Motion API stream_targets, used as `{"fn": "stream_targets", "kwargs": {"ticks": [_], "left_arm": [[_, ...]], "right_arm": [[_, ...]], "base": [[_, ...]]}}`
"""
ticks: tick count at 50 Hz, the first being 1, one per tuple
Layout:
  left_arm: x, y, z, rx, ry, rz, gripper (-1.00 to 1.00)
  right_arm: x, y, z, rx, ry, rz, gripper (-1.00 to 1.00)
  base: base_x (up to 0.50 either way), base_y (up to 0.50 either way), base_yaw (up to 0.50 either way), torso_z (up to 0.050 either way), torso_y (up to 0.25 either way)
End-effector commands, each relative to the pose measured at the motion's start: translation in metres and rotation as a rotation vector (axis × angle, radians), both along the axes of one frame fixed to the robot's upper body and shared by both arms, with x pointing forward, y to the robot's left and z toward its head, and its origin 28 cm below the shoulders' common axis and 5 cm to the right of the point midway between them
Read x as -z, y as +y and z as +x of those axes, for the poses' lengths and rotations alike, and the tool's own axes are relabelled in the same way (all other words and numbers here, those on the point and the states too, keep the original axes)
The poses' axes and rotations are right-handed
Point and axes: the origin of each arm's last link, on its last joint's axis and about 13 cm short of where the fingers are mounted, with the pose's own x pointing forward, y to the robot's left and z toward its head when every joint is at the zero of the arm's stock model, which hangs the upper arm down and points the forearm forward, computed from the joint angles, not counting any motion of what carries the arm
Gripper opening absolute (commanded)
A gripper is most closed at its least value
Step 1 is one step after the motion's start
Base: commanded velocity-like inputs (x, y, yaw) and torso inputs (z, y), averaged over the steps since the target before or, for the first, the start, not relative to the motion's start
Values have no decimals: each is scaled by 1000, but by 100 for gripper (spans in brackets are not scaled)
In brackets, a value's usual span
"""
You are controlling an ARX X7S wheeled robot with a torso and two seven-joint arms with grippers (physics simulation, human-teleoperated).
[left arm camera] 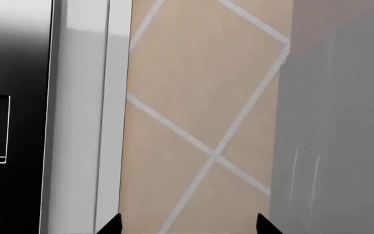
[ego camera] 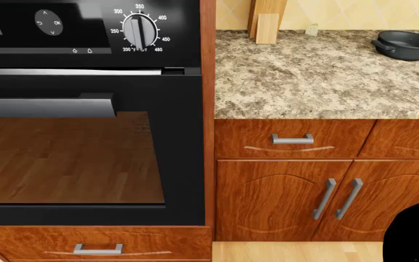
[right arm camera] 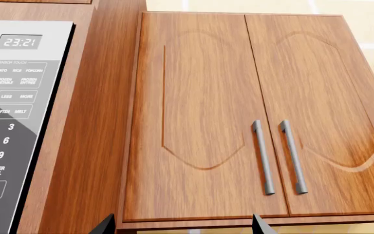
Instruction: Open the microwave door
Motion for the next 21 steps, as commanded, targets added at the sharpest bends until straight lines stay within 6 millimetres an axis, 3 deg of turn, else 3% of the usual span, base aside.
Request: {"fn": "stream_targets", "kwargs": {"ticks": [1,21], "left_arm": [[18,15,-41,-259,42,-89,100],[7,8,-31,-185,11,-29,100]], "right_arm": [[1,0,1,-2,2,1,100],[2,0,0,-6,2,5,100]], "base": [[0,0,0,0,0],[0,0,0,0,3]]}}
